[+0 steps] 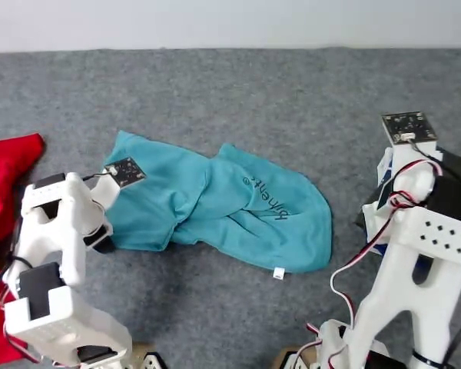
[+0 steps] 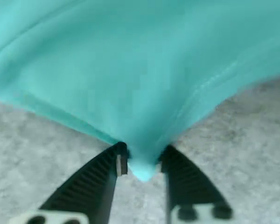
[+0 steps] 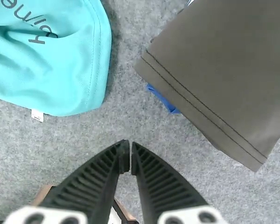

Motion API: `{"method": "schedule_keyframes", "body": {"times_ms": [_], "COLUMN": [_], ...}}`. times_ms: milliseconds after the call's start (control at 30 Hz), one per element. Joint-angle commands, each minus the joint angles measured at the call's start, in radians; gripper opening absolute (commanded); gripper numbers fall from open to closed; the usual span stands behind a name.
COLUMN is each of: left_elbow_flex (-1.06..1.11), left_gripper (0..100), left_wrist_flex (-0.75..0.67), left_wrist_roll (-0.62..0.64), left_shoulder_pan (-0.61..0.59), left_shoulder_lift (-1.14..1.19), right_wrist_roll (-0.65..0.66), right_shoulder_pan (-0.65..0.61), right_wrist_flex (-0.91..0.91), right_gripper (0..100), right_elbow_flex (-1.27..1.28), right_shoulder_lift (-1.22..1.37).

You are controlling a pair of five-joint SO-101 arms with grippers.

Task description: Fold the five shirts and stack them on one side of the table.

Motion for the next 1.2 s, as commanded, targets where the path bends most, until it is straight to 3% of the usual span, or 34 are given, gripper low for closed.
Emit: {"method": "schedule_keyframes", "body": {"times_ms": [0,267,433,833,1167], "left_elbow_flex": [-0.054,-0.048,-0.042,0.171,0.252], "left_gripper": [2,1,1,1,1], "left_wrist_flex": [0.009,0.213,0.365,0.376,0.377], "left_wrist_roll": [0.006,0.008,0.008,0.008,0.008], "left_shoulder_pan": [0.005,0.005,0.005,-0.086,-0.115], "left_shoulder_lift": [0.002,-0.333,-0.563,-0.766,-0.879], "right_wrist_roll": [0.000,-0.008,-0.009,-0.009,-0.146], "right_shoulder_pan": [0.004,-0.133,-0.240,-0.490,-0.653], "right_wrist_flex": [0.041,0.027,-0.081,-0.335,-0.378], "right_gripper": [0.9,0.9,0.9,0.9,1.1], "right_elbow_flex": [-0.006,-0.011,-0.055,-0.158,-0.654], "right_shoulder_lift": [-0.036,-0.031,-0.021,0.360,0.863]}}
